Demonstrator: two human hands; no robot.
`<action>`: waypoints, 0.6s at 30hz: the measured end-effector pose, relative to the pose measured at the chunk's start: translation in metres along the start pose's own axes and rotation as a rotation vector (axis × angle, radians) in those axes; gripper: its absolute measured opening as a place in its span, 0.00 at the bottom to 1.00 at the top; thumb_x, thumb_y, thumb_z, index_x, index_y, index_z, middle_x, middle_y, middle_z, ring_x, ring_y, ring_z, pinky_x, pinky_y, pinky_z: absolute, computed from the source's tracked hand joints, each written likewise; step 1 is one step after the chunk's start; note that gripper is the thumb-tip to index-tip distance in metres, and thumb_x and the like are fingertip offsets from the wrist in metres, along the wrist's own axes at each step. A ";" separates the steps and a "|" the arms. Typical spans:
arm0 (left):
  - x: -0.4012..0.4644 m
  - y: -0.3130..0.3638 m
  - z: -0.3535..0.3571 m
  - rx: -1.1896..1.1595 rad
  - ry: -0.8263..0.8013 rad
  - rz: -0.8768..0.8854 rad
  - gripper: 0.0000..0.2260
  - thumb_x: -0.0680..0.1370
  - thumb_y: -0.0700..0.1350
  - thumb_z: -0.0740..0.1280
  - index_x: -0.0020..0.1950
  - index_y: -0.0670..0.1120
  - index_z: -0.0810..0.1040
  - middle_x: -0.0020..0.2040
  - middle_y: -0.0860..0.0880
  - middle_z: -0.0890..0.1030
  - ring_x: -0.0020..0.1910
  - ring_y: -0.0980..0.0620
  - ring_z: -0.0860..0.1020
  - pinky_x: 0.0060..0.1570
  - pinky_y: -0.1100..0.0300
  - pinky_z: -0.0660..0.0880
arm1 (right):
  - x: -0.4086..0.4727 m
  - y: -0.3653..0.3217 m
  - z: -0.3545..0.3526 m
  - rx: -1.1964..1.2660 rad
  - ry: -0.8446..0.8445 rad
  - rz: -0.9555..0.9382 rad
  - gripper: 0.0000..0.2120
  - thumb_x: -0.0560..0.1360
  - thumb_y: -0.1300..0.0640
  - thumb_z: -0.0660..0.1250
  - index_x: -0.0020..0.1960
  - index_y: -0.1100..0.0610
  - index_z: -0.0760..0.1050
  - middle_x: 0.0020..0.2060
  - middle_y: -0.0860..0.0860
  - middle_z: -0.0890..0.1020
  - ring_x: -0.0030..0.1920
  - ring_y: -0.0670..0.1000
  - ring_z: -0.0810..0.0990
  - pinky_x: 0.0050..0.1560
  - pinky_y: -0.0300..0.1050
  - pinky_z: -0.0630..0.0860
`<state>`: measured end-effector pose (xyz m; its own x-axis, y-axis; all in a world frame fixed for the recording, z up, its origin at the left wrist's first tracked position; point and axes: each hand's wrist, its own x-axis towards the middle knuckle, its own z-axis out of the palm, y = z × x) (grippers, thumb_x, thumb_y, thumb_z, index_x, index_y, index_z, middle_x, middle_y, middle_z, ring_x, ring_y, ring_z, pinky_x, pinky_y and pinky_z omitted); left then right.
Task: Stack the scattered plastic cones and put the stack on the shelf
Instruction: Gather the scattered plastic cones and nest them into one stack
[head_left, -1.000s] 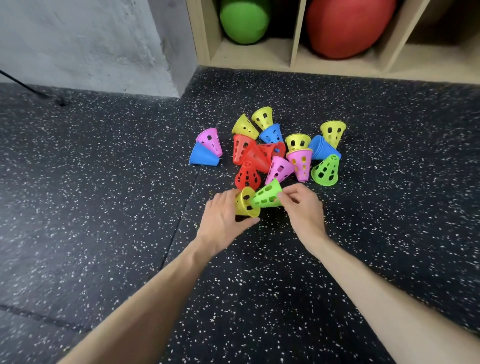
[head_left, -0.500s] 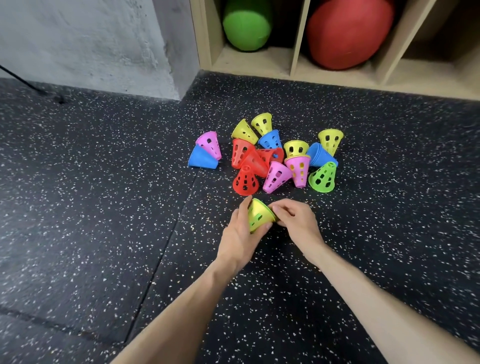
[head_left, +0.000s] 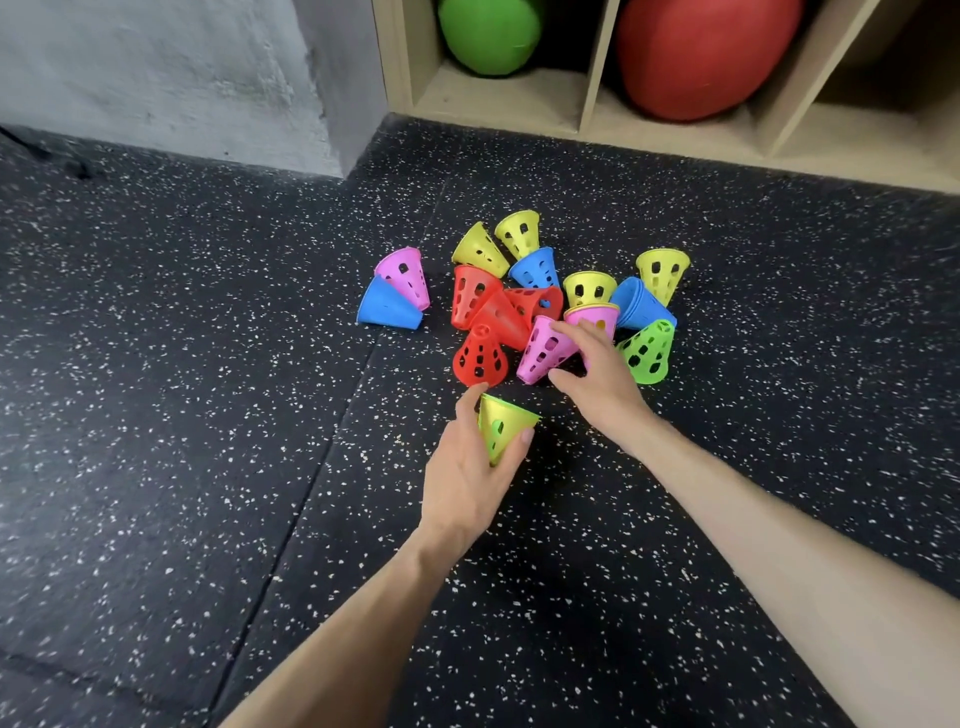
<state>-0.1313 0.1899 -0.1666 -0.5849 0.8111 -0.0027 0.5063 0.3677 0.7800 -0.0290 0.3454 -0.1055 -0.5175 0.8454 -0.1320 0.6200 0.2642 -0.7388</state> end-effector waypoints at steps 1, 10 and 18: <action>0.000 0.000 0.002 -0.006 0.011 -0.004 0.31 0.79 0.67 0.61 0.77 0.59 0.54 0.57 0.52 0.78 0.54 0.50 0.77 0.55 0.50 0.75 | 0.003 -0.001 0.000 -0.008 -0.024 0.012 0.31 0.78 0.61 0.67 0.78 0.45 0.65 0.79 0.48 0.63 0.78 0.50 0.61 0.70 0.46 0.63; 0.001 0.003 0.007 0.016 0.061 -0.031 0.31 0.79 0.69 0.60 0.77 0.59 0.54 0.55 0.53 0.78 0.52 0.52 0.77 0.55 0.51 0.74 | 0.004 0.004 0.009 0.009 0.213 0.077 0.08 0.81 0.61 0.66 0.58 0.53 0.80 0.46 0.44 0.80 0.49 0.47 0.80 0.53 0.49 0.77; 0.000 0.005 0.006 0.017 0.061 -0.031 0.31 0.79 0.68 0.61 0.77 0.59 0.55 0.55 0.52 0.78 0.51 0.51 0.77 0.54 0.49 0.76 | -0.003 0.002 0.005 0.217 0.229 -0.020 0.09 0.81 0.62 0.65 0.52 0.51 0.82 0.44 0.37 0.80 0.42 0.30 0.76 0.43 0.26 0.70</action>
<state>-0.1251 0.1942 -0.1661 -0.6374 0.7704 0.0118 0.4979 0.4001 0.7694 -0.0284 0.3411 -0.1098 -0.3666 0.9302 0.0183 0.4577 0.1974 -0.8669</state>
